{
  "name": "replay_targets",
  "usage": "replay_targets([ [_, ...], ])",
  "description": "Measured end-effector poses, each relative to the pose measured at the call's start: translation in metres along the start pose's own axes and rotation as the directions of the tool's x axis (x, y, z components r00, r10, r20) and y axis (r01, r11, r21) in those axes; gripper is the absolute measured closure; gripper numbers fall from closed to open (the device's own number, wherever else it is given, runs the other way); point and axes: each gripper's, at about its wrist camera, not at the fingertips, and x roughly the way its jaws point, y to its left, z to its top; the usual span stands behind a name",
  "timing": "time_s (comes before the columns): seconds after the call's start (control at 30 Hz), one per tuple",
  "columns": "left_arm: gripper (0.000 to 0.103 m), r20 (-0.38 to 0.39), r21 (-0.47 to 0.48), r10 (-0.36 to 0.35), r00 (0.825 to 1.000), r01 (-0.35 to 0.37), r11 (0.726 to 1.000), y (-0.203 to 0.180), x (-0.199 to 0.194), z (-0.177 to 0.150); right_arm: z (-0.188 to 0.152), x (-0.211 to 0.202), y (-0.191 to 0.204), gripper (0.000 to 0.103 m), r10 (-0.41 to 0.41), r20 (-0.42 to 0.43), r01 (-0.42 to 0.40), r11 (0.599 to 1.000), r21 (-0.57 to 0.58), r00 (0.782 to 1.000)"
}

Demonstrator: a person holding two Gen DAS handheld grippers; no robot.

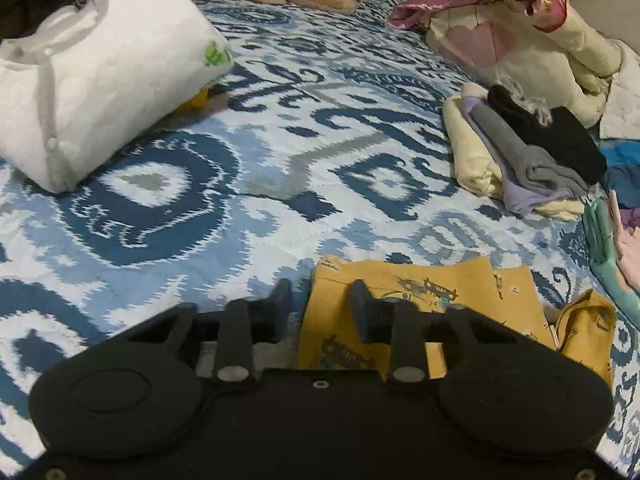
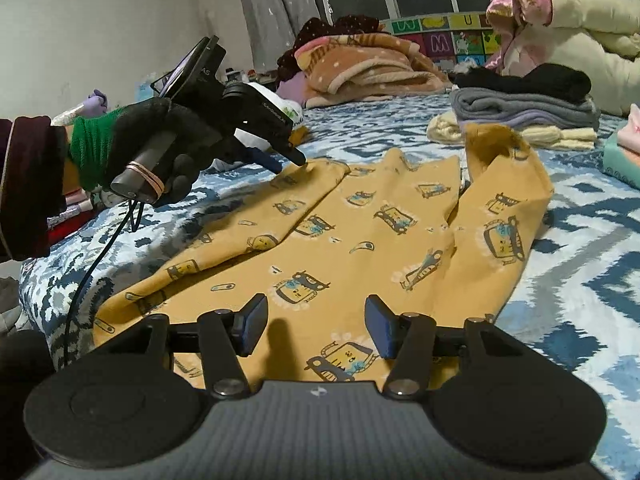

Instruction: Fold clothes

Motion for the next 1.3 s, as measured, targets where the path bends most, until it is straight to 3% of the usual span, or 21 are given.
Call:
replay_targets([
  [0.3, 0.103, 0.087, 0.009, -0.007, 0.996, 0.006, 1.0, 0.0, -0.027, -0.003, -0.002, 0.003, -0.001, 0.047, -0.009, -0.007, 0.009, 1.0, 0.018, 1.0],
  [0.43, 0.103, 0.134, 0.007, 0.022, 0.991, -0.023, 1.0, 0.01, -0.05, -0.003, -0.001, 0.003, -0.002, 0.046, -0.018, -0.007, 0.018, 1.0, 0.014, 1.0],
  [0.87, 0.103, 0.19, -0.079, 0.191, 0.963, -0.179, 0.981, 0.104, -0.106, -0.025, -0.002, 0.004, 0.003, 0.046, -0.047, -0.008, 0.047, 0.999, -0.013, 0.999],
  [1.3, 0.103, 0.281, -0.12, 0.243, 0.929, -0.217, 0.969, 0.167, -0.18, -0.051, -0.003, 0.005, 0.005, 0.045, -0.061, -0.009, 0.061, 0.997, -0.037, 0.998],
])
